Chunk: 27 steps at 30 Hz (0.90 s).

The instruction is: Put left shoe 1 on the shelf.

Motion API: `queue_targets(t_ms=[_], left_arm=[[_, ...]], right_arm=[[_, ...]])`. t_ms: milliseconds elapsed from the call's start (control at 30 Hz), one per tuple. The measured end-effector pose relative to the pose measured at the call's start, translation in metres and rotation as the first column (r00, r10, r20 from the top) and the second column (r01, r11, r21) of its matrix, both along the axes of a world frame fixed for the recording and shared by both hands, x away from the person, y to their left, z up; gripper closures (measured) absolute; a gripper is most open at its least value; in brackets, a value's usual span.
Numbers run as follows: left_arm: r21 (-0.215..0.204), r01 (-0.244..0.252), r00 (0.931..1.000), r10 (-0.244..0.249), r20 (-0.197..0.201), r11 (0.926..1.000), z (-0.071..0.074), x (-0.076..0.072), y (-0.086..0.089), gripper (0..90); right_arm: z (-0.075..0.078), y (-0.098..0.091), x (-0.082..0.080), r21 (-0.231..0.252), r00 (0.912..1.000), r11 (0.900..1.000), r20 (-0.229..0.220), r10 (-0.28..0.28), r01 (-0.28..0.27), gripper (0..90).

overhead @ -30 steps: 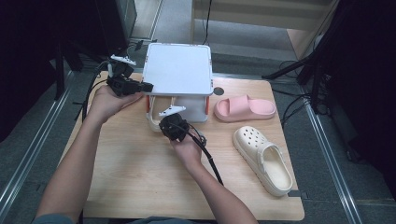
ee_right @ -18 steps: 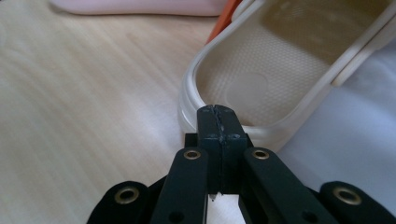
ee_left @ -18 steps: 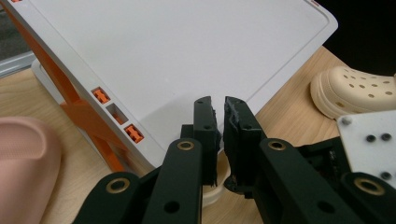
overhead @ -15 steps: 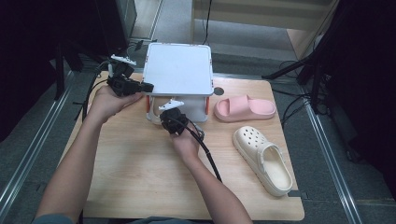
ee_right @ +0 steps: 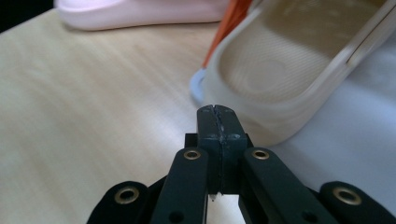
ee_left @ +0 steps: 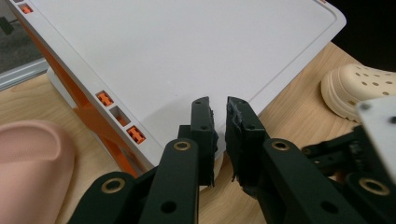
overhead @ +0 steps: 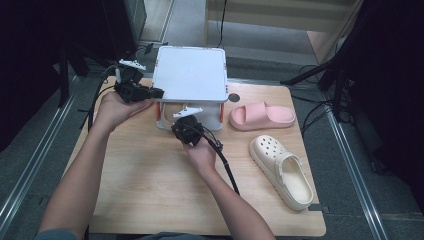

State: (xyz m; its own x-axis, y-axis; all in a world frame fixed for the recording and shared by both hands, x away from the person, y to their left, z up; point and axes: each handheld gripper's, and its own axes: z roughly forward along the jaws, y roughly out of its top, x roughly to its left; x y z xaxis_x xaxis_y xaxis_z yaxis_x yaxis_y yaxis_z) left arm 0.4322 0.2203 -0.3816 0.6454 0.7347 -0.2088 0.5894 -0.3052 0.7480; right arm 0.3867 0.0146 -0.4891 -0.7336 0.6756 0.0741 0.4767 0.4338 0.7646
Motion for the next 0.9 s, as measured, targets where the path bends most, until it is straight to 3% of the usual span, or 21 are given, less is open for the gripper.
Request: queue_targets(t_ms=[167,233,367,400,433,467,500,567,633,733,800,900], left_arm=[[0.003,0.004,0.9997,-0.003,-0.026,1.0000,0.004,-0.002,-0.003,70.4],[-0.001,0.004,0.9996,-0.004,-0.027,1.0000,0.007,-0.005,-0.004,66.7],[-0.004,0.015,0.9998,-0.015,-0.016,0.9999,0.013,-0.012,-0.007,52.9],[-0.004,0.022,0.9996,-0.022,-0.020,0.9997,0.015,-0.014,-0.008,52.9],[-0.004,0.027,0.9995,-0.027,-0.018,0.9996,0.016,-0.019,-0.009,49.5],[-0.004,0.027,0.9995,-0.027,-0.018,0.9996,0.016,-0.019,-0.009,48.7],[-0.040,0.032,0.9995,-0.032,-0.008,0.9987,0.016,-0.027,-0.008,48.5],[-0.054,0.047,0.9987,-0.048,-0.016,0.9974,0.017,-0.031,-0.008,48.3],[-0.042,0.055,0.9984,-0.055,-0.012,0.9976,0.016,-0.039,-0.009,47.8],[-0.039,0.055,0.9983,-0.056,-0.016,0.9977,0.014,-0.045,-0.010,48.4],[-0.015,0.054,0.9985,-0.054,-0.002,0.9984,0.010,-0.052,-0.013,52.0],[-0.045,0.056,0.9980,-0.057,-0.028,0.9975,0.004,-0.059,-0.015,53.8]], right_arm=[[0.011,-0.019,-0.020,0.024,0.9974,0.9980,-0.041,0.059,-0.058,90.0],[0.013,-0.022,-0.023,0.021,0.9971,0.9976,-0.038,0.066,-0.065,90.0],[0.021,-0.045,-0.040,0.050,0.9885,0.9913,-0.084,0.126,-0.122,79.7],[0.021,-0.045,-0.040,0.050,0.9885,0.9913,-0.084,0.126,-0.122,79.7],[0.022,-0.055,-0.046,0.066,0.9851,0.9876,-0.088,0.148,-0.142,74.0],[0.022,-0.055,-0.046,0.066,0.9851,0.9876,-0.088,0.148,-0.142,74.0],[0.024,-0.068,-0.053,0.079,0.9824,0.9839,-0.083,0.167,-0.161,71.8],[0.024,-0.073,-0.054,0.086,0.9824,0.9831,-0.081,0.169,-0.162,71.3],[0.026,-0.092,-0.061,0.118,0.9819,0.9797,-0.080,0.172,-0.162,68.6],[0.027,-0.104,-0.065,0.124,0.9823,0.9797,-0.083,0.168,-0.157,68.2],[0.029,-0.112,-0.069,0.109,0.9827,0.9822,-0.089,0.163,-0.153,66.0],[0.031,-0.126,-0.076,0.108,0.9839,0.9833,-0.087,0.156,-0.147,64.6]])
